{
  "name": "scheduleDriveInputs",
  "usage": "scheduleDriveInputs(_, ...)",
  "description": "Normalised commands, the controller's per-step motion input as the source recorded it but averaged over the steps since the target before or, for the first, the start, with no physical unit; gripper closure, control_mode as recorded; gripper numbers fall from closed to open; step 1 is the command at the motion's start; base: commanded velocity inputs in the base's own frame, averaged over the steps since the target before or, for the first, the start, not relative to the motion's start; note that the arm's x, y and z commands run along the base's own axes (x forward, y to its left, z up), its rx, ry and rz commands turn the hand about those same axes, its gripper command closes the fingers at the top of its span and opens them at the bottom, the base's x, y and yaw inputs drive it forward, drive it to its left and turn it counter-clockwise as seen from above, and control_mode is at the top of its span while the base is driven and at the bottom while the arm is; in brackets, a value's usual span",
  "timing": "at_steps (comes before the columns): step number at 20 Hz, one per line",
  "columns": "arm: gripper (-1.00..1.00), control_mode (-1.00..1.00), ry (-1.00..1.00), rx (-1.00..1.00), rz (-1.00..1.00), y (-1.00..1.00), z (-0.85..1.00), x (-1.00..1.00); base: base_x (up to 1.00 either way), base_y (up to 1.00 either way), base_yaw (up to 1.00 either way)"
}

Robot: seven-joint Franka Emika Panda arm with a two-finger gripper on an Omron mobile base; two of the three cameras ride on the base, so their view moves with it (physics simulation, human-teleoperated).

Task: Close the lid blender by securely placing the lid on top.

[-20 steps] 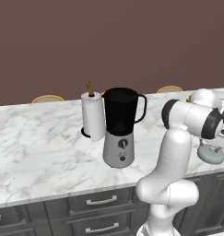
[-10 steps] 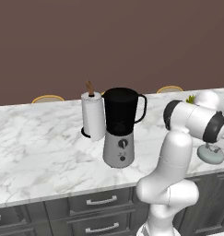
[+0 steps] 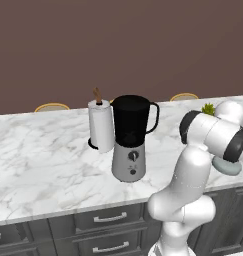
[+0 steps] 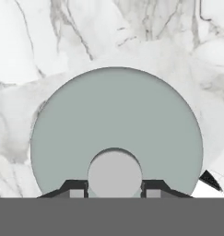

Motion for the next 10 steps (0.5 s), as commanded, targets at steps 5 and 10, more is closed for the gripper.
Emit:
scheduleDriveInputs(5,1.0,-1.0,-0.24,-0.25,0.0,0.57,0.98,0.0,0.0,0.0,0.0)
scheduleDriveInputs(10,1.0,-1.0,-0.35,-0.32,0.01,0.71,1.0,0.0,0.0,0.0,0.0)
